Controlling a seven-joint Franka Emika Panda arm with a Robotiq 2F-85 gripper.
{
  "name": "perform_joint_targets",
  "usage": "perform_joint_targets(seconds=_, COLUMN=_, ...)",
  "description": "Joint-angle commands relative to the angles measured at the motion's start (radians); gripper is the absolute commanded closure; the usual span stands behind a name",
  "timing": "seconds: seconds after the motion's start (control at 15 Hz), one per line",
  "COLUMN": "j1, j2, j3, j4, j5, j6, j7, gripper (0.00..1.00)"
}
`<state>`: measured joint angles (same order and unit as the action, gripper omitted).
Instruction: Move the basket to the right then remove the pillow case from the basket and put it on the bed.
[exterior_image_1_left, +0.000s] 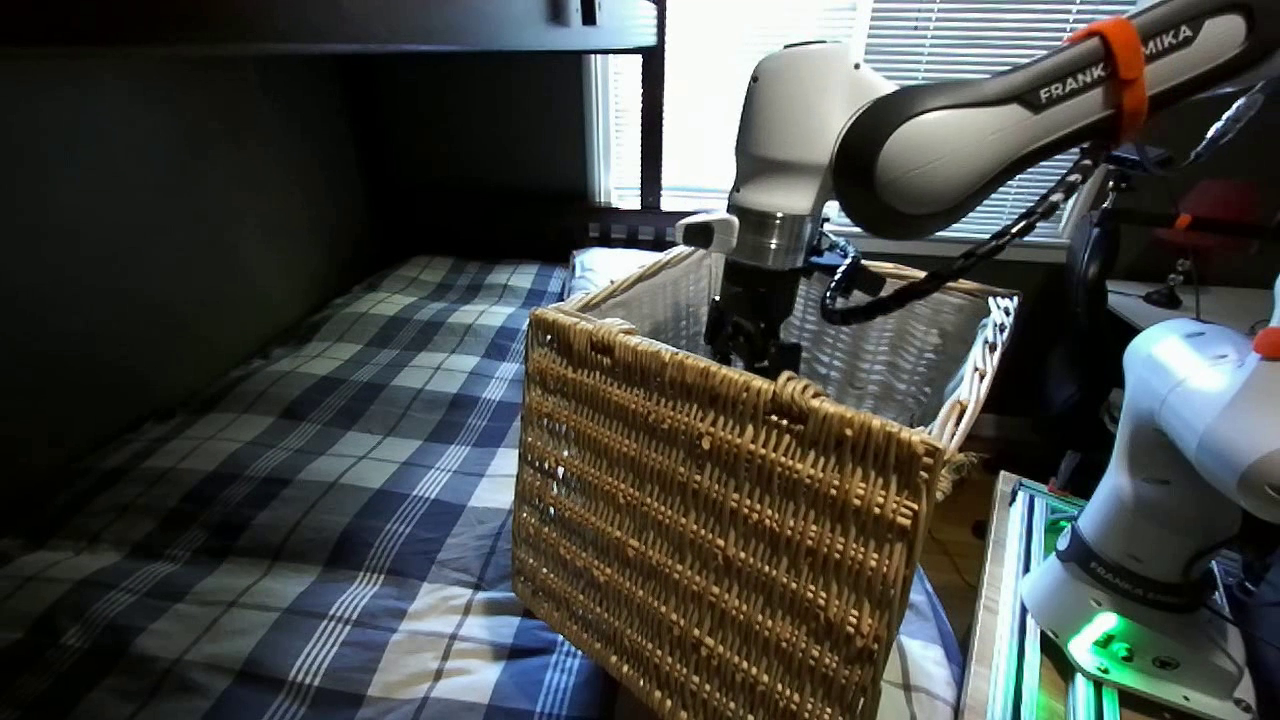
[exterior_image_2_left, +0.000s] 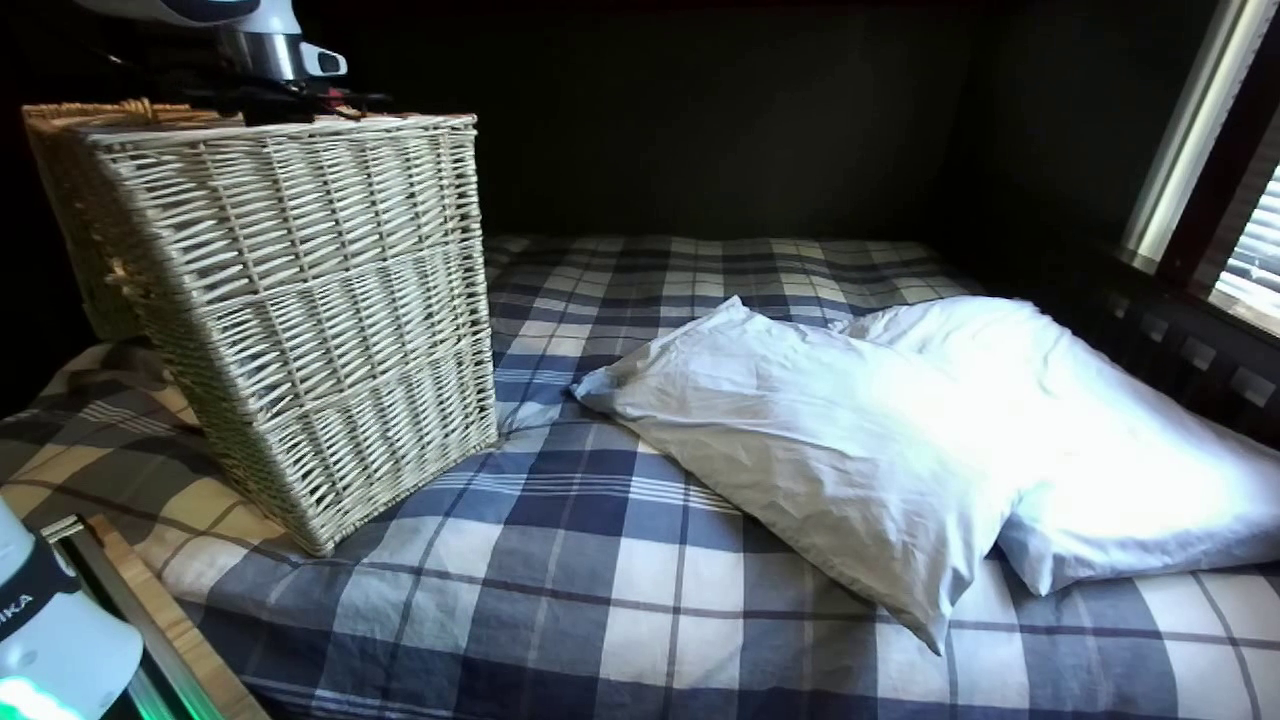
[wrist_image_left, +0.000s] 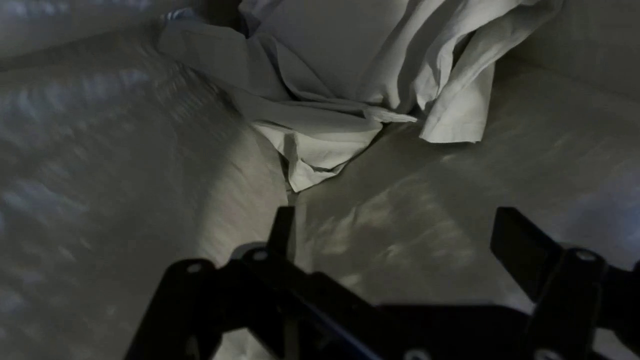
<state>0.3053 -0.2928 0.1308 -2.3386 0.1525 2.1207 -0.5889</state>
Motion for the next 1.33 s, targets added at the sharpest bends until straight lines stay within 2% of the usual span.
perform_joint_targets(seconds=0.0, j1=-0.022, j2=-0.012, j3=-0.006, j4=-0.111, j5=-0.011, j6=0.133, j7=0.007, gripper=0.00)
perform_joint_targets(seconds=0.4, j1=-0.032, j2=0.022, j3=-0.020, j4=-0.191, j5=-0.032, j6=0.254, j7=-0.016, gripper=0.00)
perform_joint_targets(seconds=0.6, j1=-0.023, j2=0.043, j3=-0.023, j4=-0.187, j5=-0.038, j6=0.252, j7=-0.054, gripper=0.00)
perform_joint_targets(seconds=1.0, j1=-0.016, j2=0.111, j3=-0.018, j4=-0.152, j5=-0.054, j6=0.237, j7=-0.223, gripper=0.00)
perform_joint_targets(seconds=1.27, j1=-0.029, j2=0.170, j3=-0.006, j4=-0.135, j5=-0.080, j6=0.259, j7=-0.259, gripper=0.00)
